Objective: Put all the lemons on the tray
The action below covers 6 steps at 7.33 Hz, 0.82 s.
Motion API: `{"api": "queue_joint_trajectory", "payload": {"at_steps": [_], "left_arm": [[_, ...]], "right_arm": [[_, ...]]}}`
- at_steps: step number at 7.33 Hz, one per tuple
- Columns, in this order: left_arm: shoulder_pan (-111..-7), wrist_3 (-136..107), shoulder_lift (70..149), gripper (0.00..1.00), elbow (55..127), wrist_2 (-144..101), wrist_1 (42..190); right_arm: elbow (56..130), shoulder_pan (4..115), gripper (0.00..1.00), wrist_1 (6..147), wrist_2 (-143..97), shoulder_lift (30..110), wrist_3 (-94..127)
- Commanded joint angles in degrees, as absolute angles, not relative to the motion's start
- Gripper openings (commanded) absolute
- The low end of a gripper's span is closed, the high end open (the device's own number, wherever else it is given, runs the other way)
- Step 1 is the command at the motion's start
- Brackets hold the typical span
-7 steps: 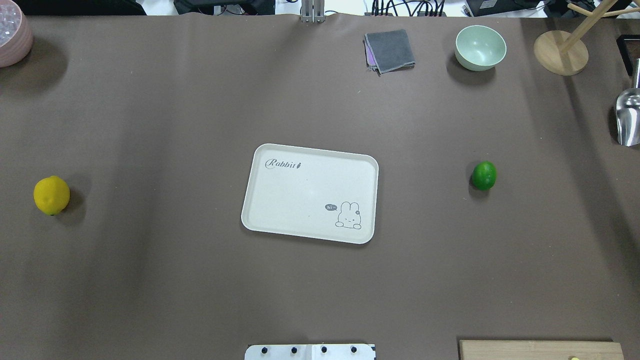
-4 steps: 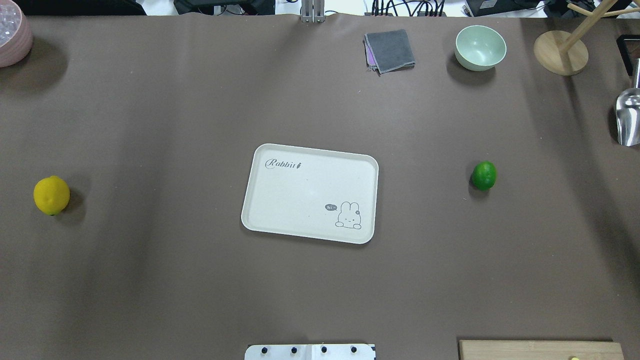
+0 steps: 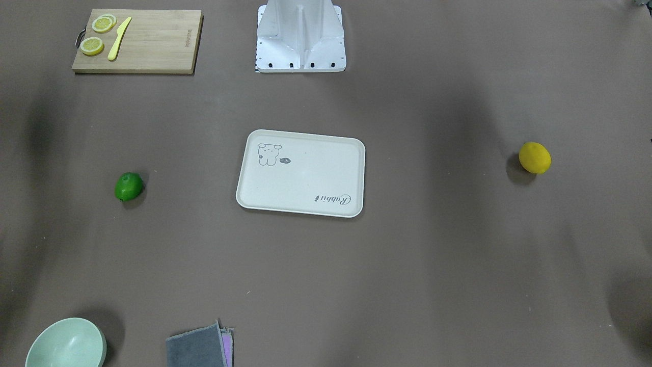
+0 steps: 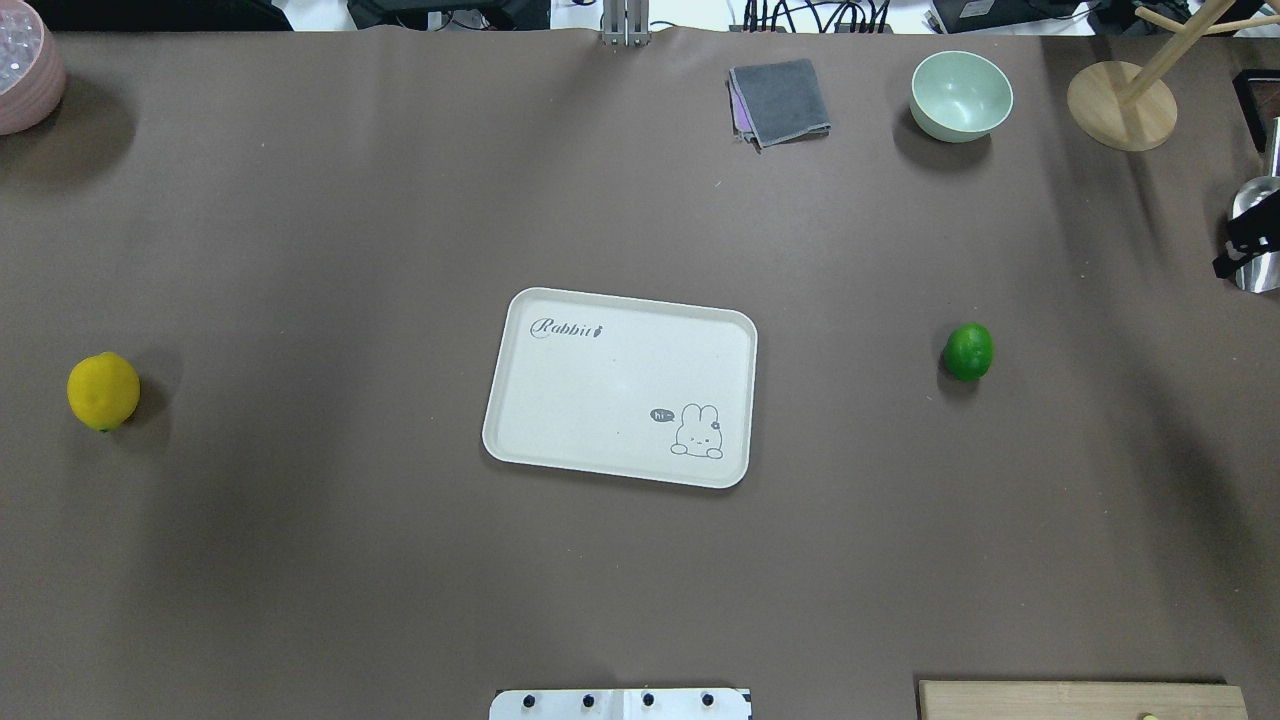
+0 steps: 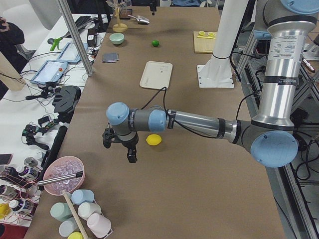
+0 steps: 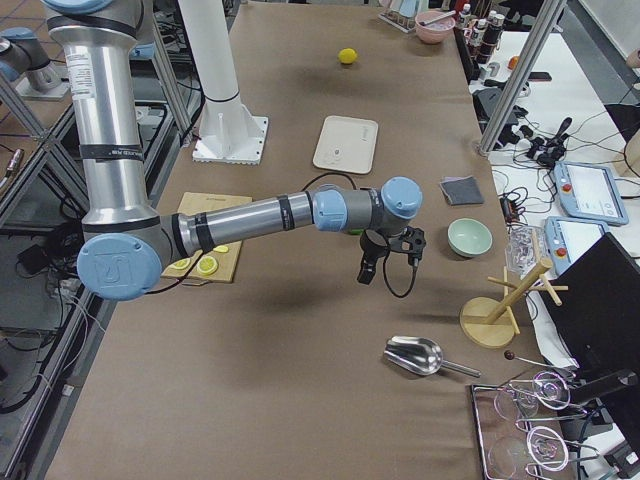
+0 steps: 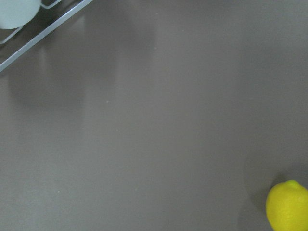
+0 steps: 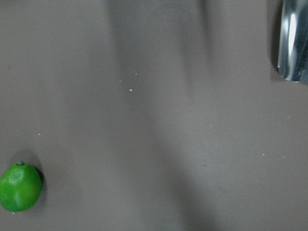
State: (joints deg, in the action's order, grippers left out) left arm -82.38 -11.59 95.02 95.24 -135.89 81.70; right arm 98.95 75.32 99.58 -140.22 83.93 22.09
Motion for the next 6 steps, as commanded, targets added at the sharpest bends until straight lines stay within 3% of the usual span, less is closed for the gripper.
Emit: {"api": "queue_joint_trajectory", "payload": {"at_steps": [1,6], "left_arm": [[-75.00,-21.57,95.71,0.97,98.60,-134.12,82.78],[-65.58,-38.05,93.35,0.97,98.44,-133.95,96.93]], "right_arm": [[97.57,70.34,1.00,99.67,-139.40,79.57,24.87],[90.46,60.22,1.00,95.64,-132.36,69.80,29.43]]}}
